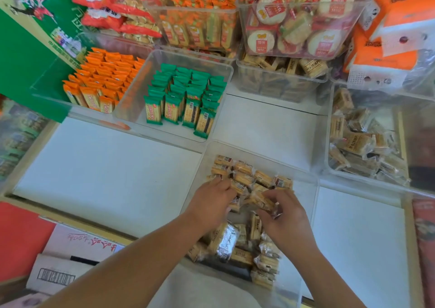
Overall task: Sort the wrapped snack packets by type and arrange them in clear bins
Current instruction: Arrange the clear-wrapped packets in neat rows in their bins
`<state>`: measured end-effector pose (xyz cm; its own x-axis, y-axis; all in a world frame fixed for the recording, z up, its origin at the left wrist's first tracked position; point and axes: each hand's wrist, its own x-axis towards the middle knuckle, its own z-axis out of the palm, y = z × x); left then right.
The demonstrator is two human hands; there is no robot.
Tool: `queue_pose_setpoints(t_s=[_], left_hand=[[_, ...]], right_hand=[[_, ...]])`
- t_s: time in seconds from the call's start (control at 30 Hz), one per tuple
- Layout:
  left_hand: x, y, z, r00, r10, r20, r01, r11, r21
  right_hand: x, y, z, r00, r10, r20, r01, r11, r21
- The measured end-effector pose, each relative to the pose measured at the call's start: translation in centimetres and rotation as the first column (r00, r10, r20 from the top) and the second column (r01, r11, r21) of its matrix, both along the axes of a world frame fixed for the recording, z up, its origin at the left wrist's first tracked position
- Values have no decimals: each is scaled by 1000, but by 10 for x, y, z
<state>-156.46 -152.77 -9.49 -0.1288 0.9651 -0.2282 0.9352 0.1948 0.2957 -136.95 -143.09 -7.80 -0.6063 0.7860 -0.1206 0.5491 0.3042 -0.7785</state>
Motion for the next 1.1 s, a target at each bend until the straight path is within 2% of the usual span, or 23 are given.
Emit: queue_pose_setpoints(t_s=[0.13, 0.23, 0.33, 0.4, 0.43, 0.5, 0.57, 0.67, 0.77, 0.9, 1.1], left_hand=[[2, 4, -2, 998, 58, 3, -58, 996, -73], [4, 3, 3, 990, 131, 53, -126, 988, -86], [13, -3, 15, 984, 150, 96, -156, 986, 65], [30, -8, 22, 968, 122, 221, -146, 985, 93], [40, -10, 23, 953, 116, 281, -135, 990, 47], [59, -7, 17, 939, 143, 314, -96, 983, -159], [68, 2, 5, 952, 128, 278, -58, 967, -247], [72, 13, -5, 980, 68, 188, -23, 973, -231], [77, 12, -12, 1000, -29, -7, 26, 964, -265], [88, 12, -16, 989, -64, -136, 34, 977, -210], [90, 13, -22, 985, -1, -171, -30, 984, -178]], right_hand=[[-5, -3, -10, 990, 67, 121, -71, 997, 27], [-6, 1, -6, 997, 5, 79, -10, 998, 56], [-2, 10, -4, 998, -59, -6, 60, 994, 91], [-1, 13, -5, 999, -47, -10, 47, 995, 84], [-1, 12, -6, 999, -42, -1, 42, 996, 79], [0, 13, -7, 999, -51, 10, 50, 996, 73], [1, 17, -4, 997, -73, -5, 73, 996, 42], [5, 22, -3, 998, -60, -25, 61, 998, 26], [9, 21, -4, 995, -79, -57, 81, 996, 37], [13, 24, -5, 990, -95, -105, 89, 994, -61], [27, 20, -3, 989, -41, -145, 33, 998, -59]])
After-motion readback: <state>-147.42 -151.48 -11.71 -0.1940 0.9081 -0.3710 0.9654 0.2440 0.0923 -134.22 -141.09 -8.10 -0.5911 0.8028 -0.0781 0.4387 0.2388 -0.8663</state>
